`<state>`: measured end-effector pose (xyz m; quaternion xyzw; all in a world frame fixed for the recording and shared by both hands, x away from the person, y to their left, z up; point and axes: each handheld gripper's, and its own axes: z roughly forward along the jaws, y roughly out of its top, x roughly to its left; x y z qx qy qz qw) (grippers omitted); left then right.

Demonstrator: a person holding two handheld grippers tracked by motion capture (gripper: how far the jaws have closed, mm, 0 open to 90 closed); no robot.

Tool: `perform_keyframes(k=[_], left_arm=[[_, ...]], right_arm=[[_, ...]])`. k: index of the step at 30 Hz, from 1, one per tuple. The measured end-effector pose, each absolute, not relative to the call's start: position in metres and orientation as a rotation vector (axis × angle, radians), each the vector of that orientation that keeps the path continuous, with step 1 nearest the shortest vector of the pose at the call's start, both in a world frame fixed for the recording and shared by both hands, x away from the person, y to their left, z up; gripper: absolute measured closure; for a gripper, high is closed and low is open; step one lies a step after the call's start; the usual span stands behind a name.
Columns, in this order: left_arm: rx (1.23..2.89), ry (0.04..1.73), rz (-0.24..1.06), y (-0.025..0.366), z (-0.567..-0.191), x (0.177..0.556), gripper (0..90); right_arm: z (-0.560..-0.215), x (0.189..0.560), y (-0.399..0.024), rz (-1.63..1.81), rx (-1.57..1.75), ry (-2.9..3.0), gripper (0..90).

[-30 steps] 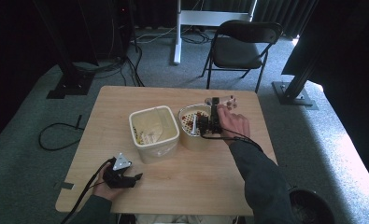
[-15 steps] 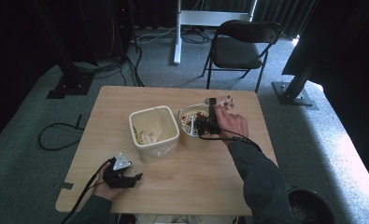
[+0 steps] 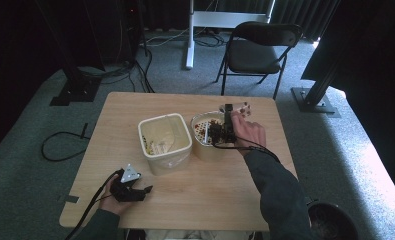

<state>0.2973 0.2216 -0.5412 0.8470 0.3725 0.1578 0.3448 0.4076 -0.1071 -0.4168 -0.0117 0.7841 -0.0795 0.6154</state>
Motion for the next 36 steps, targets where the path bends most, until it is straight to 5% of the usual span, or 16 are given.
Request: perform_keyframes(k=[36], left_arm=[[2.201,0.968,0.410,0.2213,-0.5410,0.2976,31.1]], right_arm=[[-0.4170,0.4057,-0.1005,-0.165,-0.058,1.810,35.7]])
